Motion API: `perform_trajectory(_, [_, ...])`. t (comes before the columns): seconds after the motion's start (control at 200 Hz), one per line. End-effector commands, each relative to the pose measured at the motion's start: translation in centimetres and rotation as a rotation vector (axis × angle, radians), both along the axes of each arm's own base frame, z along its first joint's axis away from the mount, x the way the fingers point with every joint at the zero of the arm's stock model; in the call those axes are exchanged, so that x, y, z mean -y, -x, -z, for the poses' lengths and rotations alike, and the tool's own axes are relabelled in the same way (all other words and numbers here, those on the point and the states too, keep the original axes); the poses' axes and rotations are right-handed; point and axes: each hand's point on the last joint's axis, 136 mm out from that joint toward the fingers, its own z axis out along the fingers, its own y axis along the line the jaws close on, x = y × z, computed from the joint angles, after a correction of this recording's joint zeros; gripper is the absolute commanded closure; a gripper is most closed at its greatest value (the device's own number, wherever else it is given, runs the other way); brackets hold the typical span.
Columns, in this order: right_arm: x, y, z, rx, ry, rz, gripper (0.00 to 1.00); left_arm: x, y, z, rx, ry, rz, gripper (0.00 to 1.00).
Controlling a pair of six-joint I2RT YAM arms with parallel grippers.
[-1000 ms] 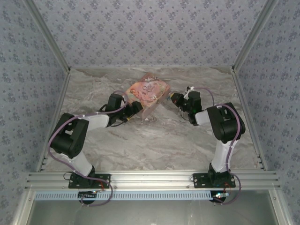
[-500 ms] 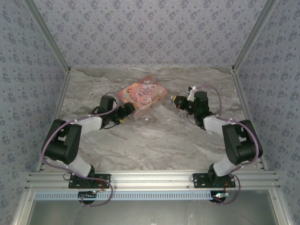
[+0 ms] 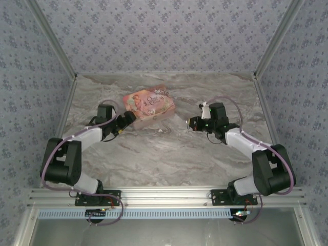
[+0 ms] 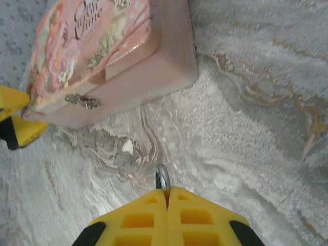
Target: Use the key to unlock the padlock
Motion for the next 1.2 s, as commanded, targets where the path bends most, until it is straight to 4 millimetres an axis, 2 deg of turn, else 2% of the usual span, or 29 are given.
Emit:
perform_trajectory(0.0, [-0.4,0.9,-0.9,-0.001,0.033,-0.047,1.0,-2.6,0.3,-0.4,0.0,-0.167,-0.021,0.01])
perform_trajectory(0.16, [-0.7,1.6,-0.8,-0.005,0.063,-0.061,1.0,-3.8,-1.5,-5.7,0.178,-0.255,-0.041,0.01])
perform_trajectory(0.27, [-1.1,2.2,-0.8,-0.018,0.081,-0.084,1.0,-4.7,-1.8,-10.0,0.329,-0.293,-0.076,0.01])
perform_trajectory(0.39, [-1.5,3.2,-0.8,-0.032,0.089,-0.111,1.0,-4.7,-0.7,-15.0,0.55,-0.278,-0.084,0.01])
perform_trajectory(0.505, [-1.9,4.0,-0.8,-0.049,0.091,-0.129,1.0,-4.7,1.2,-17.9,0.711,-0.273,-0.071,0.01])
perform_trajectory(0.775, [-4.6,6.1,-0.2,-0.133,0.096,-0.236,1.0,-3.1,4.3,-19.5,0.834,-0.239,0.045,0.01])
perform_trajectory(1.049, [-9.1,7.3,0.5,-0.199,0.081,-0.358,1.0,-3.6,4.7,-19.7,0.835,-0.254,0.024,0.01])
perform_trajectory(1.194, [-10.7,7.6,1.3,-0.239,0.056,-0.396,1.0,-3.7,5.0,-19.1,0.804,-0.247,0.021,0.01])
